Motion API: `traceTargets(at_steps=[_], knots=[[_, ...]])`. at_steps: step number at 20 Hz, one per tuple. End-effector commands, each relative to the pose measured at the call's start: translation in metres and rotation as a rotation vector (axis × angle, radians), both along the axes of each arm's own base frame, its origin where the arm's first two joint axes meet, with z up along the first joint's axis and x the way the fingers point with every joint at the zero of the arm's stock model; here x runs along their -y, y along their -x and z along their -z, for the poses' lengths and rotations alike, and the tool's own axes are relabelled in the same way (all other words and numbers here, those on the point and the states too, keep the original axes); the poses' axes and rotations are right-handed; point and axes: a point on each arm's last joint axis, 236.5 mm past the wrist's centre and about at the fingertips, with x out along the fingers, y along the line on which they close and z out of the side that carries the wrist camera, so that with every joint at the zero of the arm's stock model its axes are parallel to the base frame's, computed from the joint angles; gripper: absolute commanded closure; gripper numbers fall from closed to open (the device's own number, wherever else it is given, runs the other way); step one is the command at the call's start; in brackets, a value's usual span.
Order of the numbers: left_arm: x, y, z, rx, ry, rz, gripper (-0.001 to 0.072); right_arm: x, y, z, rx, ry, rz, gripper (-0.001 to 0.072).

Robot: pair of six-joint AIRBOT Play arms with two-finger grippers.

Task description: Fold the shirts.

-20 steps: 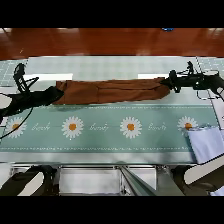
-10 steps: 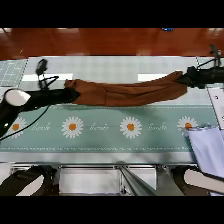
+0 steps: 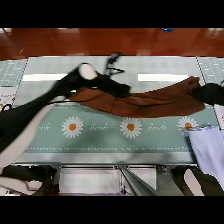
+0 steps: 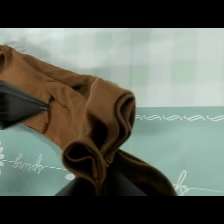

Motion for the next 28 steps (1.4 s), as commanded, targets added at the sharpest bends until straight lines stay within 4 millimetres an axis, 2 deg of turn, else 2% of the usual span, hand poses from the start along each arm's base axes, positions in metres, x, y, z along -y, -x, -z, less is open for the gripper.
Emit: traceTargets(at_steps=[1,3,5,7,9,11,14,16,17,19,22,24,28], knots=[[0.069,0.055,0.047,-0.134,-0.048,0.160,0.0693,-0.012,0.030,-0.019,0.043,-0.003,0.021,0.0682],[0.092,0.087,0.067,-0.171,-0.071,0.219,0.0693,-0.016,0.036,-0.020,0.038,-0.009,0.013,0.0682],[0.107,0.117,0.079,-0.199,-0.086,0.283,0.0693,-0.019,0.035,-0.022,0.042,-0.023,0.009,0.0682],[0.111,0.120,0.079,-0.195,-0.085,0.295,0.0693,-0.019,0.034,-0.022,0.040,-0.026,0.008,0.0682],[0.098,0.097,0.065,-0.190,-0.071,0.263,0.0693,-0.022,0.032,-0.023,0.042,-0.045,0.003,0.0682],[0.069,0.054,0.042,-0.172,-0.057,0.198,0.0693,-0.029,0.026,-0.026,0.043,-0.098,-0.011,0.0682],[-0.002,-0.010,-0.006,-0.120,-0.035,0.051,0.0693,-0.053,0.007,-0.046,0.102,-0.251,-0.094,0.0682],[-0.057,-0.030,-0.038,-0.060,-0.024,-0.045,0.0693,-0.070,-0.009,-0.054,0.128,-0.344,-0.146,0.0682],[-0.083,-0.032,-0.052,-0.025,-0.018,-0.085,0.0693,-0.084,-0.020,-0.053,0.132,-0.368,-0.169,0.0682],[-0.132,-0.022,-0.072,0.032,-0.010,-0.165,0.0692,-0.124,-0.039,-0.038,0.106,-0.398,-0.228,0.0682],[-0.191,0.016,-0.082,0.064,-0.009,-0.265,0.0692,-0.192,-0.068,0.004,0.033,-0.409,-0.283,0.0682],[-0.214,0.046,-0.083,0.077,-0.006,-0.307,0.0692,-0.229,-0.086,0.032,-0.014,-0.399,-0.310,0.0682],[-0.236,0.090,-0.074,0.102,0.003,-0.348,0.0692,-0.294,-0.111,0.082,-0.128,-0.387,-0.383,0.0682]])
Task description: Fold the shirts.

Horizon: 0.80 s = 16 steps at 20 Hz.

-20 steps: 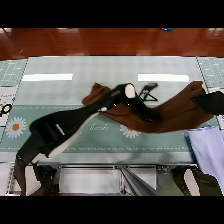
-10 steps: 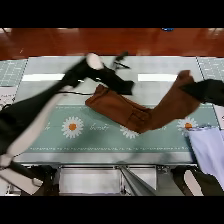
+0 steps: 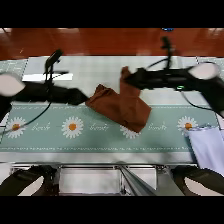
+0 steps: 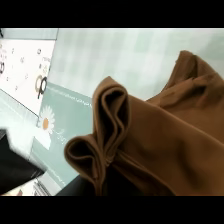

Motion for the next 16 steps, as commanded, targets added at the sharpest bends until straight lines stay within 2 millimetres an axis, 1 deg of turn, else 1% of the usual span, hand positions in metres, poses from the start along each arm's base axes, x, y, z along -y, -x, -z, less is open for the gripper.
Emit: traceTargets(at_steps=[1,4,6,7,8,9,10,11,12,13,14,15,16], knots=[[-0.022,0.035,0.013,0.020,0.001,-0.048,0.0692,-0.059,-0.023,0.048,-0.069,0.019,-0.048,0.0682],[-0.024,0.043,0.025,-0.004,-0.004,-0.049,0.0692,-0.081,-0.031,0.076,-0.132,0.025,-0.065,0.0682],[-0.024,0.041,0.028,-0.009,-0.005,-0.057,0.0692,-0.090,-0.033,0.091,-0.157,0.029,-0.071,0.0682],[-0.025,0.039,0.028,-0.004,-0.005,-0.064,0.0692,-0.091,-0.036,0.098,-0.167,0.025,-0.060,0.0682],[-0.026,0.034,0.028,0.009,-0.003,-0.078,0.0692,-0.092,-0.038,0.102,-0.177,0.019,-0.051,0.0638],[-0.027,0.030,0.028,0.020,-0.002,-0.094,0.0692,-0.092,-0.039,0.104,-0.182,0.015,-0.047,0.0416],[-0.028,0.026,0.030,0.028,-0.001,-0.112,0.0692,-0.090,-0.040,0.103,-0.169,0.020,-0.050,0.0306],[-0.029,0.023,0.032,0.033,-0.003,-0.123,0.0692,-0.085,-0.041,0.099,-0.172,0.016,-0.054,0.0305],[-0.035,0.018,0.034,0.038,-0.022,-0.136,0.0692,-0.076,-0.041,0.091,-0.180,0.006,-0.063,0.0306],[-0.049,0.014,0.034,0.015,-0.049,-0.165,0.0692,-0.062,-0.041,0.077,-0.195,-0.013,-0.071,0.0307],[-0.064,0.010,0.024,-0.027,-0.037,-0.226,0.0692,-0.041,-0.037,0.057,-0.207,-0.037,-0.095,0.0307],[-0.081,0.003,0.004,-0.003,-0.038,-0.256,0.0692,-0.016,-0.032,0.039,-0.204,-0.035,-0.119,0.0308],[-0.099,-0.005,-0.018,0.062,-0.051,-0.282,0.0692,0.019,-0.024,0.022,-0.190,0.006,-0.133,0.0308]])
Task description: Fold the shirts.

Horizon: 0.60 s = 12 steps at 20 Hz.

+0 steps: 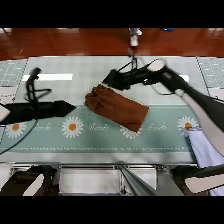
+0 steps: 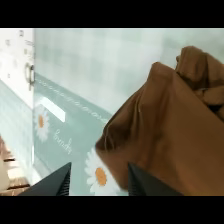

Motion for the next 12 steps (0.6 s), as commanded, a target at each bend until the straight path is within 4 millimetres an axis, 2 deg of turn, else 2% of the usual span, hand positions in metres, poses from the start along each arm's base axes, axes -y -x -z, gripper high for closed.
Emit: traceTargets(at_steps=[1,3,4,5,6,7,8,9,10,12], knots=[[-0.057,-0.020,-0.051,0.096,-0.042,-0.132,0.0692,0.093,0.031,-0.042,-0.008,0.108,-0.070,0.0308],[-0.091,-0.029,-0.079,0.169,-0.057,-0.244,0.0692,0.191,0.052,-0.047,0.023,0.439,0.040,0.0308],[-0.101,-0.029,-0.083,0.181,-0.063,-0.276,0.0692,0.248,0.064,-0.048,0.033,0.629,0.163,0.0307],[-0.102,-0.026,-0.082,0.174,-0.063,-0.279,0.0692,0.298,0.081,-0.048,0.030,0.771,0.304,0.0307],[-0.098,-0.025,-0.077,0.163,-0.059,-0.268,0.0692,0.328,0.102,-0.043,0.020,0.840,0.409,0.0306],[-0.091,-0.022,-0.070,0.145,-0.053,-0.245,0.0692,0.342,0.125,-0.028,-0.003,0.852,0.479,0.0305],[-0.083,-0.019,-0.059,0.122,-0.048,-0.220,0.0692,0.339,0.145,-0.005,-0.033,0.816,0.512,0.0298],[-0.073,-0.014,-0.045,0.090,-0.042,-0.190,0.0692,0.326,0.162,0.021,-0.066,0.752,0.516,0.0297],[-0.064,-0.007,-0.031,0.058,-0.038,-0.159,0.0692,0.304,0.175,0.049,-0.103,0.661,0.505,0.0297],[-0.044,0.005,0.001,-0.005,-0.031,-0.106,0.0692,0.253,0.186,0.091,-0.163,0.442,0.475,0.0297]])
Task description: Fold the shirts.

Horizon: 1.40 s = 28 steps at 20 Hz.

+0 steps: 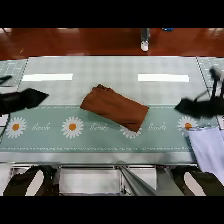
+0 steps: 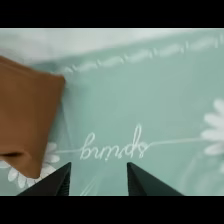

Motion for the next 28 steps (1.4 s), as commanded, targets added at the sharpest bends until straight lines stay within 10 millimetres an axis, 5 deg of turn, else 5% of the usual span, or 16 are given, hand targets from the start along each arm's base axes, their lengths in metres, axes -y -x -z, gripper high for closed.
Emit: traceTargets(at_steps=[1,6,15,16,17,18,21,28], knots=[[0.026,0.020,0.047,-0.090,0.012,0.074,0.0692,-0.045,0.027,0.063,-0.006,-0.243,0.089,0.0297],[0.053,0.039,0.087,-0.152,0.028,0.132,0.0692,-0.084,0.005,0.100,-0.070,-0.400,0.115,0.0297],[0.052,0.031,0.095,-0.167,0.030,0.112,0.0692,-0.184,-0.051,0.117,-0.181,-0.557,-0.076,0.0305],[0.052,0.031,0.095,-0.167,0.030,0.112,0.0692,-0.193,-0.059,0.111,-0.173,-0.567,-0.109,0.0343],[0.052,0.031,0.095,-0.167,0.030,0.112,0.0692,-0.201,-0.068,0.099,-0.154,-0.580,-0.153,0.0574],[0.052,0.031,0.095,-0.167,0.030,0.112,0.0692,-0.208,-0.076,0.083,-0.116,-0.587,-0.204,0.0682],[0.052,0.031,0.095,-0.166,0.029,0.113,0.0692,-0.217,-0.103,0.032,-0.040,-0.567,-0.320,0.0683],[0.052,0.031,0.095,-0.166,0.029,0.113,0.0692,-0.195,-0.150,-0.103,0.183,-0.359,-0.437,0.0684]])
